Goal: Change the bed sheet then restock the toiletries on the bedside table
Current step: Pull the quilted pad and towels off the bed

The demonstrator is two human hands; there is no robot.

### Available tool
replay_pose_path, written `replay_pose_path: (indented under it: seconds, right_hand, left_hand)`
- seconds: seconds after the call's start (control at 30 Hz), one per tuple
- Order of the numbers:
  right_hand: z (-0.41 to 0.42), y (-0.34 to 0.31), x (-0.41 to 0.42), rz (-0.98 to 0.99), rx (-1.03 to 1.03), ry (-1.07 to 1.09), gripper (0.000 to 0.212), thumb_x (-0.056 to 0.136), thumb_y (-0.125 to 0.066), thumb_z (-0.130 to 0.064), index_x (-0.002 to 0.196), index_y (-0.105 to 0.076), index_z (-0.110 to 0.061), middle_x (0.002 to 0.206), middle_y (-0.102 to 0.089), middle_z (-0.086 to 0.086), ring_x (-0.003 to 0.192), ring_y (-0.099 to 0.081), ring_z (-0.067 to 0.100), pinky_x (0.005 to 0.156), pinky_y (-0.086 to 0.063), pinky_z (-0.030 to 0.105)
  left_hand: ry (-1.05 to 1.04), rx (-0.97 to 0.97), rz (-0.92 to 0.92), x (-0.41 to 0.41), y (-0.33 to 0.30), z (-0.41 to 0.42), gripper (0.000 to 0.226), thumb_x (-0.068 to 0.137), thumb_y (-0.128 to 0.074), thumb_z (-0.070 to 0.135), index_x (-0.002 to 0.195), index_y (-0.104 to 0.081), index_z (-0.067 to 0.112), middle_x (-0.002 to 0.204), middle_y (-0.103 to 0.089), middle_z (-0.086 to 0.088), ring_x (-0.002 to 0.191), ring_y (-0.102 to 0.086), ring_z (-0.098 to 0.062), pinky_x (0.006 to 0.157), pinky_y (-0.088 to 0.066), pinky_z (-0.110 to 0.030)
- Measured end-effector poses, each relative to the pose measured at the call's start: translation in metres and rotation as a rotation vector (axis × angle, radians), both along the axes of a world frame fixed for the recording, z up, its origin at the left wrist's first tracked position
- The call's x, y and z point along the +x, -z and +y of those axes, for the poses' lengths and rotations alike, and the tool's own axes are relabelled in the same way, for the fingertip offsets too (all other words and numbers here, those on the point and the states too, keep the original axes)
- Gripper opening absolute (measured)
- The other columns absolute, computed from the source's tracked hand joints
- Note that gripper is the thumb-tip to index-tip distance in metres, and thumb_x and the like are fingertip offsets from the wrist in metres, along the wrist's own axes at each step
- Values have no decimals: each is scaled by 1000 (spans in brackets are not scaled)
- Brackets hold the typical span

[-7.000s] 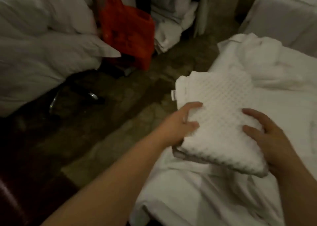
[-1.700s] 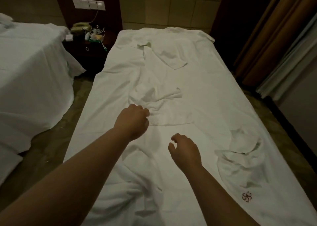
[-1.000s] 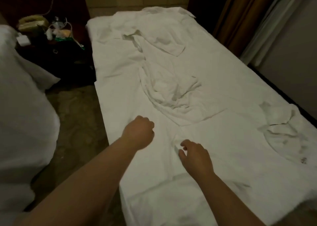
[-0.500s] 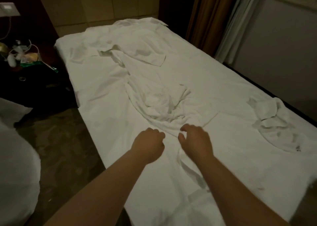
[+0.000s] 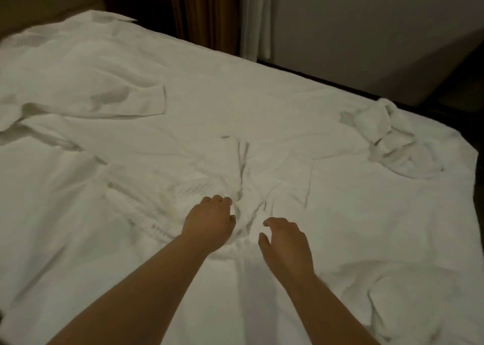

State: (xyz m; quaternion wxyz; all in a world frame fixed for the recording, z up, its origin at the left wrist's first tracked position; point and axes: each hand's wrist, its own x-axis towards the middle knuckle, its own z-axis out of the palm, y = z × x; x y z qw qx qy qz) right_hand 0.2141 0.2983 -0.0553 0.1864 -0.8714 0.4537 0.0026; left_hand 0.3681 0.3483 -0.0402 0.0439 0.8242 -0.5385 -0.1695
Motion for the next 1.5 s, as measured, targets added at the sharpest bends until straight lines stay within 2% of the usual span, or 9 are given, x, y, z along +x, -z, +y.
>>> replay_pose_path:
  seconds: [0.13,0.43,0.6,0.7,0.83,1.03,1.17,1.27,1.5]
  right_hand:
    - [-59,49,29,-55,-28,144,40,91,-58,-33,127,-56,-16,130,-56,6,116,-55,28,95,-43,38]
    - [-222,128,71,118,92,518,64,94,-43,-50,149,-20,-28,157,-3,13,141,-14,35,110,-25,45]
    - [-264,145,82,125,115,764,84,90,-53,-49,150,-5,-15,153,-15,16,136,-25,37,107,-27,46]
    - [-273,148,88,20,126,859,80,92,-54,-37,150,-5,-8,144,-34,16,130,-37,32,104,-30,44]
    - [-270,146,81,-136,124,941,36,95,-47,-21,129,-47,-8,128,-55,13,121,-47,31,100,-31,39]
    - [-264,121,72,-183,-6,887,25,95,-48,-25,109,-59,-7,112,-61,16,110,-53,35,95,-35,40]
    - [-246,107,63,-222,-30,893,27,95,-49,-24,109,-59,-3,110,-62,19,107,-54,37,92,-38,38]
    - [-217,101,52,-215,-30,810,22,95,-50,-22,97,-58,-1,100,-63,22,98,-58,37,69,-28,27]
    - [-215,57,30,73,-222,662,25,94,-51,-24,110,-60,-7,103,-64,18,104,-54,36,82,-40,37]
  left_hand:
    - [54,-8,-36,31,39,-66,50,99,-37,35,144,-30,14,147,-35,-5,130,-38,-22,104,-34,-31]
    - [-242,192,62,134,123,-204,86,89,-42,61,152,-1,18,158,-6,-9,141,-16,-38,111,-22,-51]
    - [-213,252,81,155,146,-264,105,77,-47,75,150,12,27,159,15,-2,145,1,-39,111,-8,-60]
    - [-3,297,11,154,152,-287,104,78,-55,68,151,6,26,159,-5,-4,145,-9,-30,111,-11,-59]
    - [77,302,-131,156,148,-296,57,84,-60,35,135,-39,22,118,-55,-3,107,-49,-25,97,-29,-42]
    - [213,506,-53,182,102,-276,51,83,-69,27,128,-55,8,129,-54,-9,116,-53,-26,90,-42,-29]
    - [218,613,-70,213,82,-241,27,83,-66,22,110,-65,15,104,-60,-3,95,-56,-19,74,-43,-24]
    - [222,615,-94,224,76,-219,12,85,-62,23,97,-63,20,96,-54,1,91,-52,-18,75,-41,-24]
    - [-3,-13,-350,197,29,-251,22,94,-43,15,108,-59,15,109,-59,-16,100,-58,-36,76,-45,-36]
